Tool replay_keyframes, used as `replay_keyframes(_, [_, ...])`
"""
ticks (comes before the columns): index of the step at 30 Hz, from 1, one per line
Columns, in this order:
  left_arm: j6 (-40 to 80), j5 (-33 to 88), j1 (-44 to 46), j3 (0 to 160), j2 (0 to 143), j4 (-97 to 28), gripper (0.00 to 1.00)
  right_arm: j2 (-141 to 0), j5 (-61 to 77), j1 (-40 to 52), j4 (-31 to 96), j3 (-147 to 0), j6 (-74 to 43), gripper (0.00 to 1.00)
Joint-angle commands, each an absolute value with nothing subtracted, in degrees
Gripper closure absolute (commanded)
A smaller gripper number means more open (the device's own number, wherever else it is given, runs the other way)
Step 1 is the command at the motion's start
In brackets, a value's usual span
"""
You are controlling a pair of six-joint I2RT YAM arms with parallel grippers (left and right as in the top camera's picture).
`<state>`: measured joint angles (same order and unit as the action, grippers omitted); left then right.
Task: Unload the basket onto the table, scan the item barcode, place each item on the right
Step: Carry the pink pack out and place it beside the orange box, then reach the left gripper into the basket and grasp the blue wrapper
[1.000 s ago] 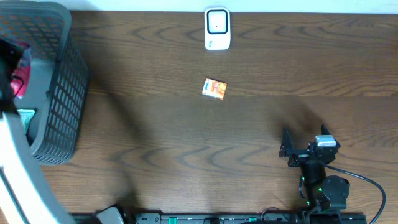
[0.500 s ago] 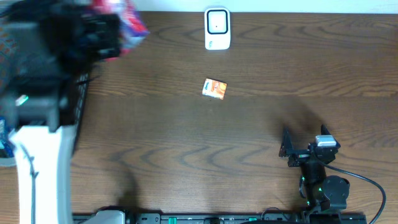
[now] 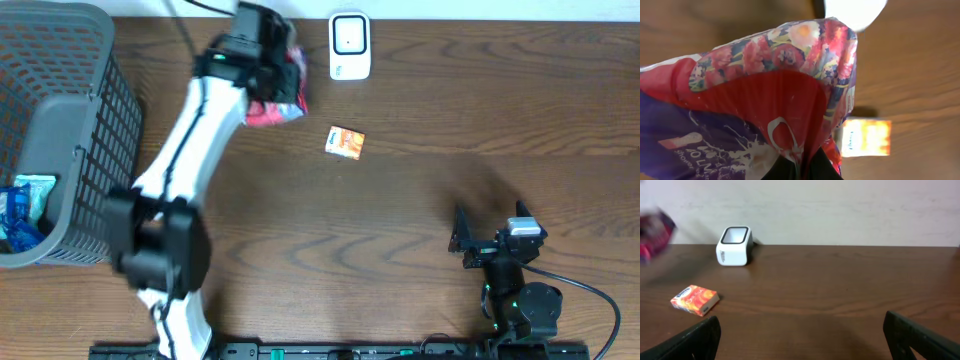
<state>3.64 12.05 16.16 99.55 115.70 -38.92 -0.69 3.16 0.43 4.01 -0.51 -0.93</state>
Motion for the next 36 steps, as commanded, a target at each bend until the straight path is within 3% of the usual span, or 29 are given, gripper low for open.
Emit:
replay_keyframes(1, [2.9,10.4,18.0,99.1,118.7,-38.6,0.92,-0.3,3.3,0.1,4.1,-0.3,-0.3,0.01])
replay_keyframes(3, [4.1,10.4,19.1,99.1,120.3,-38.7,0.91,-0.3,3.3,0.1,4.1,-0.3,-0.3,0.01])
replay_keyframes(5, [6.3,10.5,20.4,99.1,121.4,-38.7,0.76,-0.3,3.3,0.1,4.1,-0.3,-0.3,0.01])
replay_keyframes(6, [7.0,10.5,21.0,99.1,121.5,-38.7,0.75,-0.3,3.3,0.1,4.1,-0.3,-0.3,0.01])
replay_keyframes(20, [13.0,11.4,27.6,101.5,118.1,-37.7,0.73,-0.3,3.3,0.1,4.1,-0.3,-0.3,0.01])
replay_keyframes(22, [13.0,10.3,27.2,101.7,115.4,-36.8,0.68,-0.3,3.3,0.1,4.1,-0.3,-0.3,0.01])
replay_keyframes(25, [12.9,4.8,25.7,101.7,110.4,-35.4,0.52,-0.3,3.3,0.1,4.1,-0.3,-0.3,0.01])
replay_keyframes(31, [12.7,-16.0,19.4,101.7,101.4,-35.7,0.27,-0.3,3.3,0.1,4.1,-0.3,-0.3,0.01])
replay_keyframes(36, [12.6,-21.1,7.3,101.7,96.3,-36.1,0.23,-0.3,3.3,0.1,4.1,-0.3,-0.3,0.01])
